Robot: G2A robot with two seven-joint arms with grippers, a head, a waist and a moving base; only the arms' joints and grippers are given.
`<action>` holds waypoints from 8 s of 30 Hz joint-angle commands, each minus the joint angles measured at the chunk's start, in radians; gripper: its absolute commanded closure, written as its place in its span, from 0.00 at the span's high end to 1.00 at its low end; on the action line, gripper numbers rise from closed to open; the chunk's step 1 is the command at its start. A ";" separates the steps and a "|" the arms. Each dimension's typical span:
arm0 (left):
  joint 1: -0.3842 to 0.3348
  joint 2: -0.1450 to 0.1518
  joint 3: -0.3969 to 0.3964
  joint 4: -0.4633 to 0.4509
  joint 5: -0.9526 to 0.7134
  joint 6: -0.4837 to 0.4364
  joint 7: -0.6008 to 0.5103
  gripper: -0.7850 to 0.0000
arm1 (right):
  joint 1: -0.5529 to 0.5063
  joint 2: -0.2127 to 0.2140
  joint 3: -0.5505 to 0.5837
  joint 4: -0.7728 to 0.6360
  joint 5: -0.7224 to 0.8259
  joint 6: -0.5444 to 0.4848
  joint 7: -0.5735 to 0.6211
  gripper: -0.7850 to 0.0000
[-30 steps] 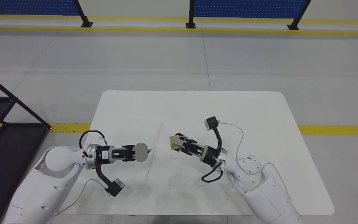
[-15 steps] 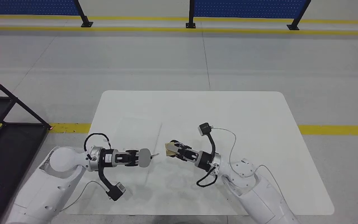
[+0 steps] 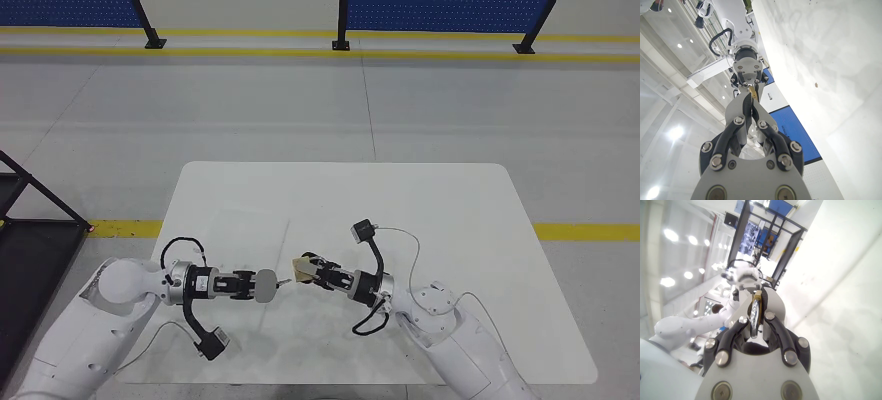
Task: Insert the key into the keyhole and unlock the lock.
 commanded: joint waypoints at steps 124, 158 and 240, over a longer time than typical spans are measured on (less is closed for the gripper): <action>-0.351 -0.007 0.380 0.314 -1.997 -1.351 -1.106 1.00 | -0.055 0.002 0.043 -0.047 -0.195 -0.025 -0.209 0.00; -0.356 -0.001 0.502 0.332 -2.767 -1.351 -1.628 1.00 | -0.055 0.002 0.043 -0.047 -0.195 -0.025 -0.209 0.00; -0.279 -0.029 0.335 0.226 -3.101 -1.195 -2.136 0.20 | -0.064 -0.004 0.047 -0.055 -0.096 -0.036 -0.204 0.00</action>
